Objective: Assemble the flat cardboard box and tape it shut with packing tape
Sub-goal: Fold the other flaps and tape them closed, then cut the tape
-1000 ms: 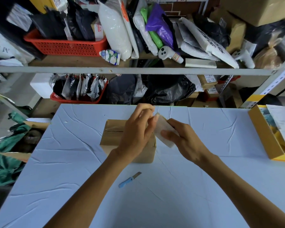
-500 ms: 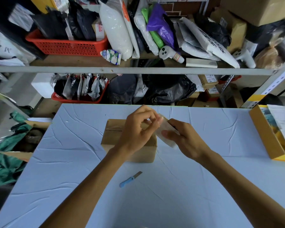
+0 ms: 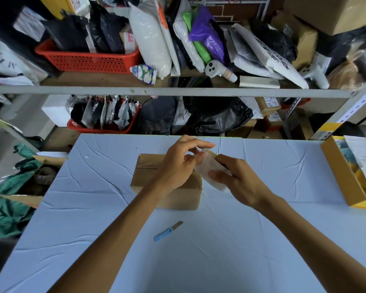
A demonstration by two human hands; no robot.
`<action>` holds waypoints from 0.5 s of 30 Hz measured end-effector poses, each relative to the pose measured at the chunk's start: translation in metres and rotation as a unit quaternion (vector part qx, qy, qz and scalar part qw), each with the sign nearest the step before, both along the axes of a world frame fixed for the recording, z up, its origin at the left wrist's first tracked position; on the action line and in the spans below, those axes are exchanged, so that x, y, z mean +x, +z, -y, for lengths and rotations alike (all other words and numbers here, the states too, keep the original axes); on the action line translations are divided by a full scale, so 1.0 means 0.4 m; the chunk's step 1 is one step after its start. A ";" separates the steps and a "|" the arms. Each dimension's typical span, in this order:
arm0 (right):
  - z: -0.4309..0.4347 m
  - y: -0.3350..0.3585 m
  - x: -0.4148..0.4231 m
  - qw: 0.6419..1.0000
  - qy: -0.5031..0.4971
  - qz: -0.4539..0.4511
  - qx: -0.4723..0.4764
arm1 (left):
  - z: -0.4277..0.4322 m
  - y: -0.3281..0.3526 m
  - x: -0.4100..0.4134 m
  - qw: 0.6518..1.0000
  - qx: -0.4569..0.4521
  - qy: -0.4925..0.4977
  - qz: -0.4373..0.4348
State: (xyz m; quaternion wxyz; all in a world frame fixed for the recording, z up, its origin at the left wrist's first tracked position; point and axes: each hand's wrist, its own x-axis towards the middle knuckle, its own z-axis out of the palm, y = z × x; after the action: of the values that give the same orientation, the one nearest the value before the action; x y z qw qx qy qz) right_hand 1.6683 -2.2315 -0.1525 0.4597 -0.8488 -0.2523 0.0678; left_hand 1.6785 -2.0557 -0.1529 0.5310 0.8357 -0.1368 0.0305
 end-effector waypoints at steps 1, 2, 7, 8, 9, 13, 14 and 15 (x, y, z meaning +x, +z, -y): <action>0.000 -0.003 0.001 1.000 -0.002 -0.002 -0.007 | 0.003 0.002 0.000 1.000 0.009 -0.004 -0.002; 0.000 -0.004 0.002 1.000 -0.006 -0.004 -0.012 | 0.004 0.005 0.000 1.000 0.011 -0.008 -0.004; 0.002 -0.003 0.001 1.000 -0.007 0.004 -0.010 | 0.002 0.020 0.002 1.000 -0.002 -0.018 -0.008; 0.002 0.000 0.000 1.000 -0.004 0.003 -0.009 | 0.000 0.023 0.005 1.000 -0.009 -0.021 -0.010; 0.001 0.000 0.000 1.000 0.000 0.003 -0.008 | -0.002 0.025 0.007 1.000 -0.017 -0.024 -0.011; -0.002 -0.003 -0.004 1.000 0.014 0.014 -0.017 | -0.011 0.027 0.024 1.000 -0.022 -0.007 -0.014; -0.003 -0.004 -0.003 1.000 0.012 0.010 -0.021 | -0.011 0.027 0.028 1.000 -0.017 0.000 -0.006; -0.003 -0.004 -0.002 1.000 0.008 0.009 -0.027 | -0.011 0.028 0.031 1.000 -0.010 0.006 0.004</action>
State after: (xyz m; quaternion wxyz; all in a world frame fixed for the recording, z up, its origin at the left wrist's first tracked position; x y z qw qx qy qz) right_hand 1.6674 -2.2304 -0.1540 0.4341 -0.8594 -0.2611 0.0701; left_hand 1.6909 -2.0511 -0.1418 0.5388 0.8309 -0.1336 0.0384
